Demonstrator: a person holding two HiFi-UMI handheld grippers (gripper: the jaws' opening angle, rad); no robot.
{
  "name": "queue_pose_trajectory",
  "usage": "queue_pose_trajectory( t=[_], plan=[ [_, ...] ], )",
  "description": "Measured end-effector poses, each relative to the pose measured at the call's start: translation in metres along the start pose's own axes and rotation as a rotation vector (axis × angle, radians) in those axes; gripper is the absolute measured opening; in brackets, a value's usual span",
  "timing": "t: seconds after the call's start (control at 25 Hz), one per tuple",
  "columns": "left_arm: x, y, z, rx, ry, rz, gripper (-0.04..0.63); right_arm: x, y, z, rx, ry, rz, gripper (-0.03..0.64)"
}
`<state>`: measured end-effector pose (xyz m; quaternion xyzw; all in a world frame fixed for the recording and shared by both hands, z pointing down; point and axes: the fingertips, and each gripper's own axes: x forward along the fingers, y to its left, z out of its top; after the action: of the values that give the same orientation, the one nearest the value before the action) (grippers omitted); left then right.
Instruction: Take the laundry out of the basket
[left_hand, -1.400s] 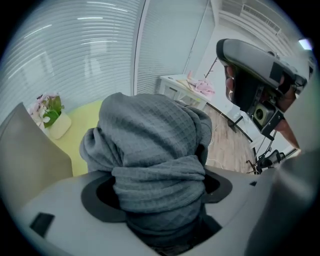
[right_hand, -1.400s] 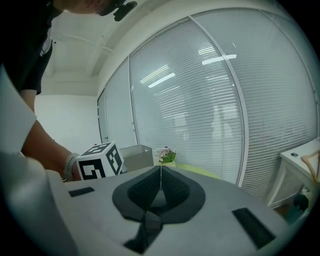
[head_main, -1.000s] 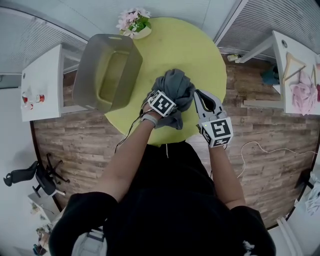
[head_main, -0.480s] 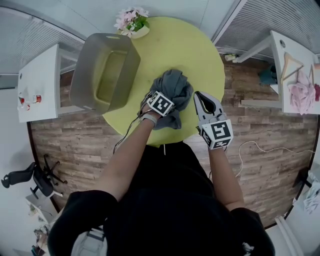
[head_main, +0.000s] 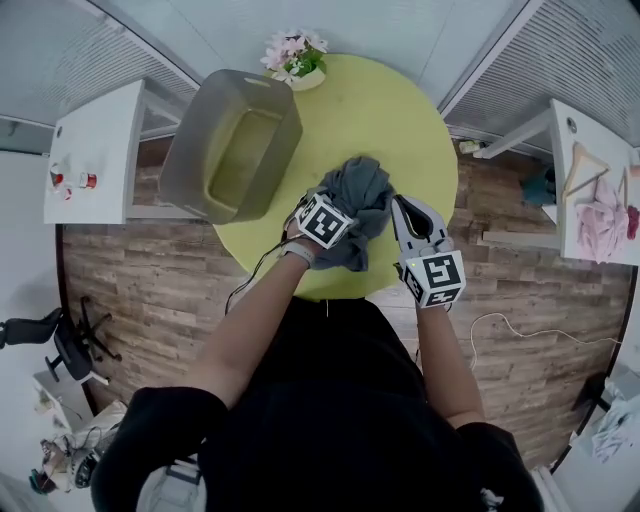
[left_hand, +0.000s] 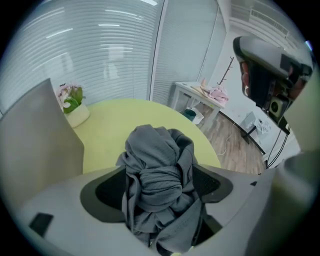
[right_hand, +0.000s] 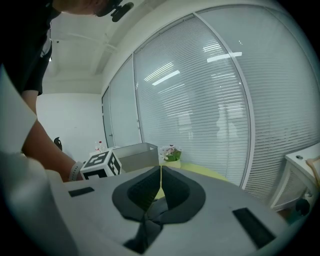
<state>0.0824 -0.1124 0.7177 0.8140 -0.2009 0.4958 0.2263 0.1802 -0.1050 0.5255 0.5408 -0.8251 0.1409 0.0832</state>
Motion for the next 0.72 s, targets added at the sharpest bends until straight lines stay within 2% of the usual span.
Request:
queue_pose_trajectory(
  t=[0.24,0.56,0.72],
  plan=[
    [-0.062,0.000,0.023,-0.012,-0.208,0.014,0.413,0.006,0.014,0.016,-0.023,-0.012,0.067,0.025],
    [-0.176,-0.019,0.062,-0.017,-0.579,0.011,0.408,-0.005,0.042,0.049,-0.049,-0.036,0.177,0.025],
    [-0.227,-0.032,0.081,-0.014,-0.744,-0.005,0.355,-0.011,0.058,0.071,-0.071,-0.064,0.240,0.025]
  ],
)
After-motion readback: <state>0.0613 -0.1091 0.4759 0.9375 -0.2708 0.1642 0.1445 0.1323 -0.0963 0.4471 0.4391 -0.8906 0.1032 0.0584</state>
